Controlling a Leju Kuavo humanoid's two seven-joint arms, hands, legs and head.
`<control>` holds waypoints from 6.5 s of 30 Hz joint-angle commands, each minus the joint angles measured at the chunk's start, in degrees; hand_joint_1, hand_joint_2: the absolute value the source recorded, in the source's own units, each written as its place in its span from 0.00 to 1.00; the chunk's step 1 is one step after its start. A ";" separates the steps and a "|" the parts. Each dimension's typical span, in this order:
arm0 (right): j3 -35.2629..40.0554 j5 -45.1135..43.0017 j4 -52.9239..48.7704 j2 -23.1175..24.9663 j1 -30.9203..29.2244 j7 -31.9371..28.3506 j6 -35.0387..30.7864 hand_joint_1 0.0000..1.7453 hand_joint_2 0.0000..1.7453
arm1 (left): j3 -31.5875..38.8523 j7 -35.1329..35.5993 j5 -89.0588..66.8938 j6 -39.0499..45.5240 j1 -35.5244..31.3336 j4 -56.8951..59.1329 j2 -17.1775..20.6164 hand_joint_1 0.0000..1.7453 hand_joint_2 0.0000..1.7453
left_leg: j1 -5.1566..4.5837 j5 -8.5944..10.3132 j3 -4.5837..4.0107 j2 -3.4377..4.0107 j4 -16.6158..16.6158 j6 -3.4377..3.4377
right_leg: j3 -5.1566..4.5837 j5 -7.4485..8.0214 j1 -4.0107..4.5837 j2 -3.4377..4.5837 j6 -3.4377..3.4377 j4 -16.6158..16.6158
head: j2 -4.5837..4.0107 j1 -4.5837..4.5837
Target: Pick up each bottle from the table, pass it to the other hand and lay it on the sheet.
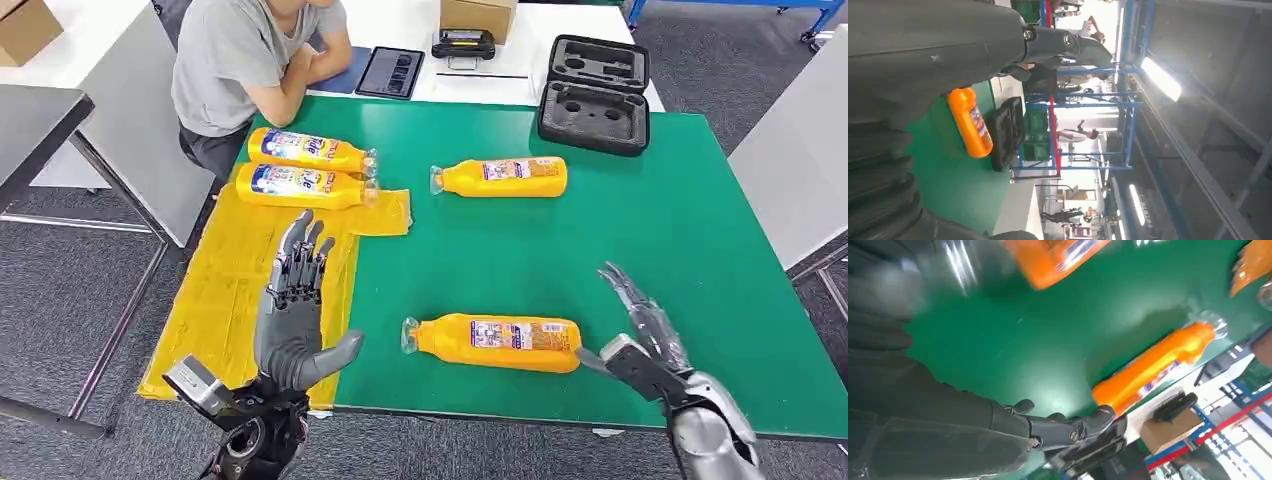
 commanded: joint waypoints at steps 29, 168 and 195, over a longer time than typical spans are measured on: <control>8.78 2.26 9.06 2.53 -4.51 -0.12 0.80 0.00 1.00 | -4.57 0.17 -0.37 1.33 -3.15 5.30 1.64 0.00 1.00 | 0.04 -0.08 0.22 0.03 -0.03 -0.08 | 0.23 -0.06 0.04 0.04 -0.10 -0.07 | 0.00 0.04; 3.86 -5.89 -1.55 10.25 2.83 -5.70 -0.16 1.00 1.00 | -23.35 0.17 -6.79 35.00 -15.00 12.12 6.61 0.00 1.00 | 0.04 -0.05 0.18 0.00 -0.05 -0.07 | 0.20 -0.04 0.03 0.01 -0.09 -0.08 | 0.00 0.02; 4.69 -15.04 -9.51 13.17 6.43 -11.57 -1.05 1.00 1.00 | -4.64 0.17 1.61 13.62 -4.70 9.48 -2.87 0.00 1.00 | 0.05 -0.11 0.24 0.10 -0.03 -0.09 | 0.24 -0.06 0.05 0.10 -0.11 -0.07 | 0.00 0.04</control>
